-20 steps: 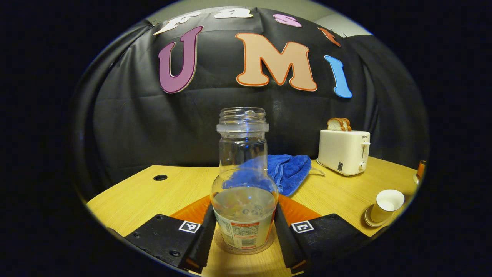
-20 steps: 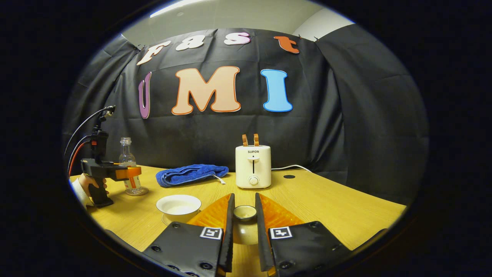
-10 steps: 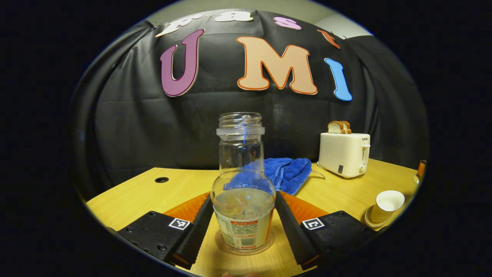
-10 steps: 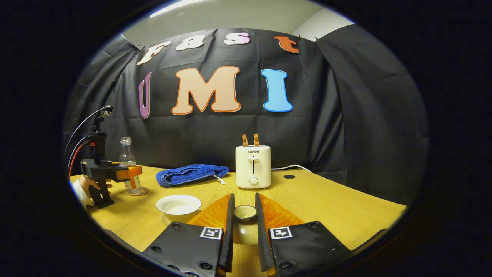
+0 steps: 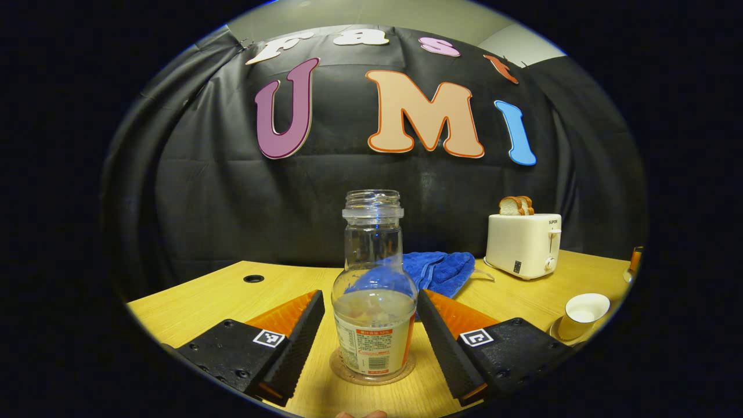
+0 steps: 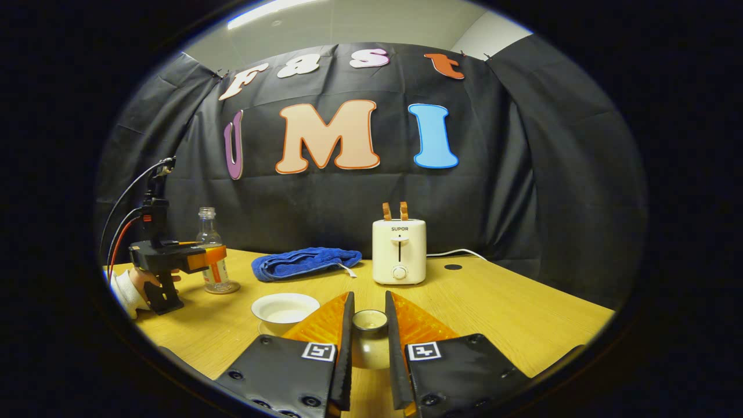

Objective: Open the teacup lid with one hand, grasp the water bottle and pour water into the teacup with the other hand; after pouring, place the water bottle on the coaster and then close the teacup lid.

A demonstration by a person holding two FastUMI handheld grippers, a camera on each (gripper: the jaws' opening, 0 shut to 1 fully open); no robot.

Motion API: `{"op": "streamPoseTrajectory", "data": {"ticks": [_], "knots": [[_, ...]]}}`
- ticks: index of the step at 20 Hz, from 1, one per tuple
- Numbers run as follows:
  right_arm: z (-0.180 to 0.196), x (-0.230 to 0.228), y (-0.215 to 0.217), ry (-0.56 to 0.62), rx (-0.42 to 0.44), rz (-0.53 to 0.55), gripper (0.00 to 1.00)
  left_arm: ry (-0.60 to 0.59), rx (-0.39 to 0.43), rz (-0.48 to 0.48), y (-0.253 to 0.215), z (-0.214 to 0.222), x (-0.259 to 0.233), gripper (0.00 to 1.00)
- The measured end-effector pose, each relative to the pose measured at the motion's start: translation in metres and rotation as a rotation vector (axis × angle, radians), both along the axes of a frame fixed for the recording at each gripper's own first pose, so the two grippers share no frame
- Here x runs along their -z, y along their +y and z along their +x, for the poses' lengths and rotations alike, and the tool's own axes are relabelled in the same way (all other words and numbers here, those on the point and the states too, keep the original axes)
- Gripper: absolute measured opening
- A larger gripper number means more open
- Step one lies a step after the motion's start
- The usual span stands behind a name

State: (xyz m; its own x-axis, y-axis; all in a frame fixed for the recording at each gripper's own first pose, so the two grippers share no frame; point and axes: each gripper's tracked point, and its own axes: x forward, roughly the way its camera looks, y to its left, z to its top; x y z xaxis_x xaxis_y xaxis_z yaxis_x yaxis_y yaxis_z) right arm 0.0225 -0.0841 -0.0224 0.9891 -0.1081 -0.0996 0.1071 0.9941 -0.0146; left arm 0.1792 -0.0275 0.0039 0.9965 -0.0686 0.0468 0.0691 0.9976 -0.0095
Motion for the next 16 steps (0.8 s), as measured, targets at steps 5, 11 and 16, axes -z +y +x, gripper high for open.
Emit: {"op": "streamPoseTrajectory", "data": {"ticks": [5, 11, 16], "knots": [[0.01, 0.003, 0.025, 0.007, -0.097, 0.015, 0.3, -0.007, 0.037, 0.004, -0.005, -0.016, 0.0, 0.93], [0.037, 0.009, 0.075, 0.021, -0.27, 0.036, 0.31, -0.011, 0.064, 0.006, -0.01, -0.033, 0.0, 0.94], [0.062, 0.022, 0.099, 0.069, -0.32, 0.037, 0.31, -0.01, 0.074, 0.006, -0.011, -0.036, 0.0, 0.93]]}}
